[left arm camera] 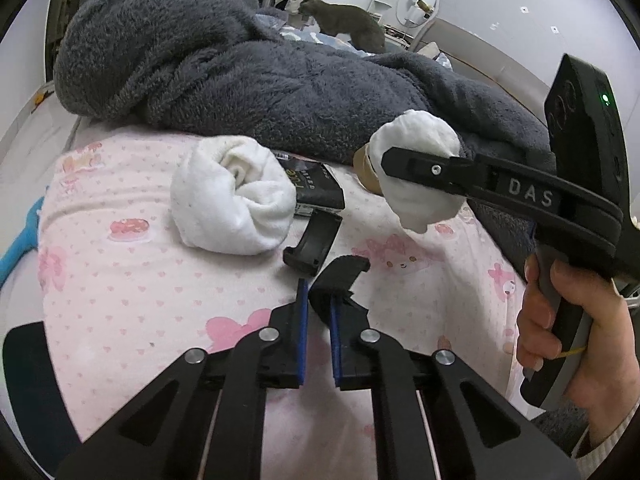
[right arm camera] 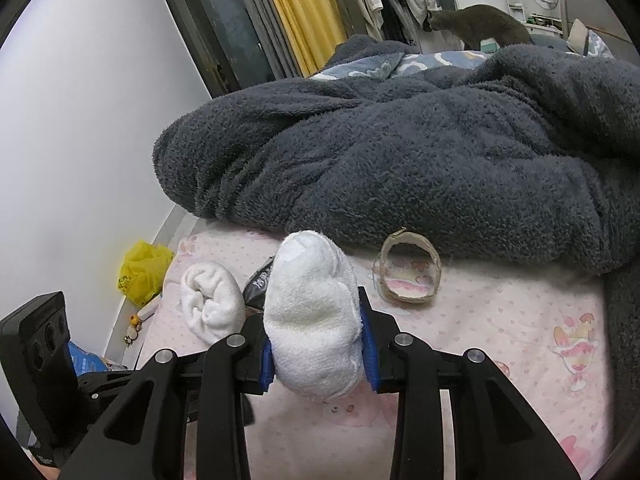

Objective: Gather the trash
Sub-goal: 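Lift the white sock with the right tool and carry it over the bin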

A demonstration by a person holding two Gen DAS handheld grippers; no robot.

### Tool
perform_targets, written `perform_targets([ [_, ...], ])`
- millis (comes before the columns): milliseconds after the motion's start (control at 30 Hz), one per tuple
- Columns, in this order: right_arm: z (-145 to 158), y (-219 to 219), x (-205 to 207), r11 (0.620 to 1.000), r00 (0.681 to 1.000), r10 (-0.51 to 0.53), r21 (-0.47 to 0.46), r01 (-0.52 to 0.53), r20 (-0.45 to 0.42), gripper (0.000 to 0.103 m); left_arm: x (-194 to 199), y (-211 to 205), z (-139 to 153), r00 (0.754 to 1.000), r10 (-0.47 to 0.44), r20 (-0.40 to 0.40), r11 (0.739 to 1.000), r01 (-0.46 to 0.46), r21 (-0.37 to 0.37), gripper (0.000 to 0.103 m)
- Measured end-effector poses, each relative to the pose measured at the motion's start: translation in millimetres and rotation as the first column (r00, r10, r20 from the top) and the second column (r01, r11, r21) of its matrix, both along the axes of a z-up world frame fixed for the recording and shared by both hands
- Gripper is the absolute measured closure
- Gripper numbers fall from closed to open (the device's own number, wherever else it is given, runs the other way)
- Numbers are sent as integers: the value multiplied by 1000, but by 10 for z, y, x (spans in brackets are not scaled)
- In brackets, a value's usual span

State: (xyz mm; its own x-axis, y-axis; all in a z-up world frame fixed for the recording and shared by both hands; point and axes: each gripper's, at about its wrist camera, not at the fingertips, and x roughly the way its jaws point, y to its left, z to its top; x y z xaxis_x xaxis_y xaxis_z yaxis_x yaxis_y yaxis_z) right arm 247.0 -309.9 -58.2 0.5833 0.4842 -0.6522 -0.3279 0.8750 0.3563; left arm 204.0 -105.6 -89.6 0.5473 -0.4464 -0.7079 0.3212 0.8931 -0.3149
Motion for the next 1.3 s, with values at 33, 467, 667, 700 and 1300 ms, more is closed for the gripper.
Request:
perform_targets([
  [33, 18, 19, -1, 1000, 1000, 0, 1, 0, 2, 68, -12, 17, 18, 1000, -2, 4, 1000, 2, 3, 93],
  [467, 336, 495, -1, 998, 998, 56, 20, -57, 38, 68, -169, 367, 240, 998, -10, 63, 998, 6, 67, 93],
  [667, 508, 859, -44, 994, 992, 110, 16, -111, 58, 68, -229, 708, 332, 995, 41, 89, 994, -50, 98, 93],
  [700, 530, 925, -50, 992, 991, 121, 15, -122, 60, 68, -243, 774, 348, 994, 51, 93, 993, -60, 103, 93],
  [1300, 539, 2170, -185, 958, 959, 282, -59, -280, 24, 68, -382, 1876, 191, 978, 207, 38, 963, -211, 168, 93],
])
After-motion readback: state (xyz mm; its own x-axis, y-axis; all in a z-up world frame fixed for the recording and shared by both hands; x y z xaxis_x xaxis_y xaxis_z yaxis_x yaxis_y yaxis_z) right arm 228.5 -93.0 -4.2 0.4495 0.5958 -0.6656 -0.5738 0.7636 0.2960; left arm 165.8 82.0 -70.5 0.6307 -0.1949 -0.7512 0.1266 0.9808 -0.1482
